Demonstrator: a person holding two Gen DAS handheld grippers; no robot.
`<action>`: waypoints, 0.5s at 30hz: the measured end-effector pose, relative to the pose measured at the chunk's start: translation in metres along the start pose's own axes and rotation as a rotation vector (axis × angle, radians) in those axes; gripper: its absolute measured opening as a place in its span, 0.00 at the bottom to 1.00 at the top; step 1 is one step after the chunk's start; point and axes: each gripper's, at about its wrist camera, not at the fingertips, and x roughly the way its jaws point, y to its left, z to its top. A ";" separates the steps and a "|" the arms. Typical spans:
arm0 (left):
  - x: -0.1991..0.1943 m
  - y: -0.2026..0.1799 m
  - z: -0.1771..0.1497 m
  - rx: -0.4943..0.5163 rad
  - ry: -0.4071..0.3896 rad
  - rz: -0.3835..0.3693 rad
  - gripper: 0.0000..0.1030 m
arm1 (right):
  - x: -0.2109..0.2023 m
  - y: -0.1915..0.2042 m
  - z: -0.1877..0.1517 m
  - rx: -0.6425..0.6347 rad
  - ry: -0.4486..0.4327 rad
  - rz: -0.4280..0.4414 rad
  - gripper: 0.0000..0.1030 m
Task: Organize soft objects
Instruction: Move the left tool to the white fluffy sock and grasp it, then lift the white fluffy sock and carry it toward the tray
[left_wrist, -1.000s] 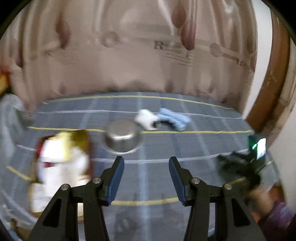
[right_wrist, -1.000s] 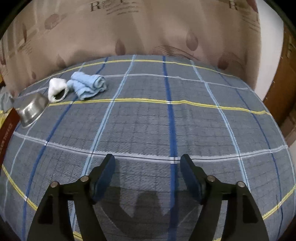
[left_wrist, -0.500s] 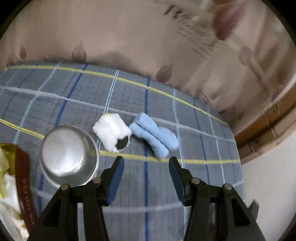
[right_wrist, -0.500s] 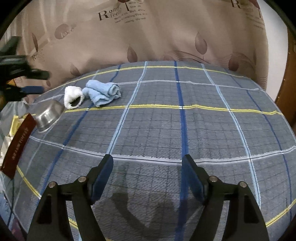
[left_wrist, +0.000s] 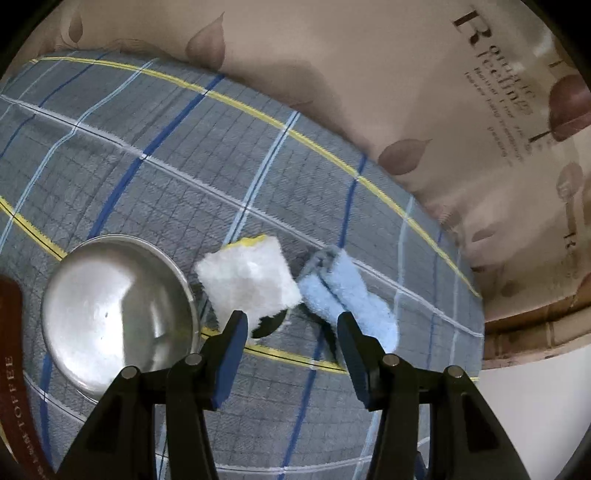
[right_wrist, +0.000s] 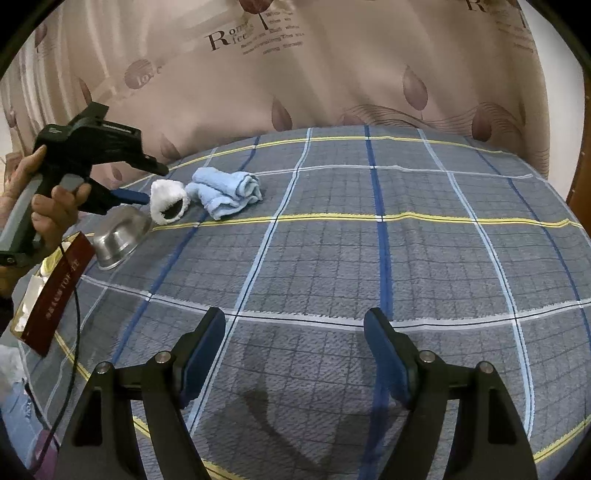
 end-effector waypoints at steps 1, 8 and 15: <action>0.002 0.000 0.002 0.000 0.001 0.022 0.50 | 0.000 0.000 0.000 -0.001 0.000 0.003 0.73; 0.015 0.007 0.010 -0.047 0.023 0.086 0.52 | -0.004 0.000 -0.001 0.004 -0.014 0.026 0.74; 0.030 0.016 0.023 -0.101 0.086 0.119 0.54 | -0.005 -0.001 -0.001 0.002 -0.016 0.044 0.75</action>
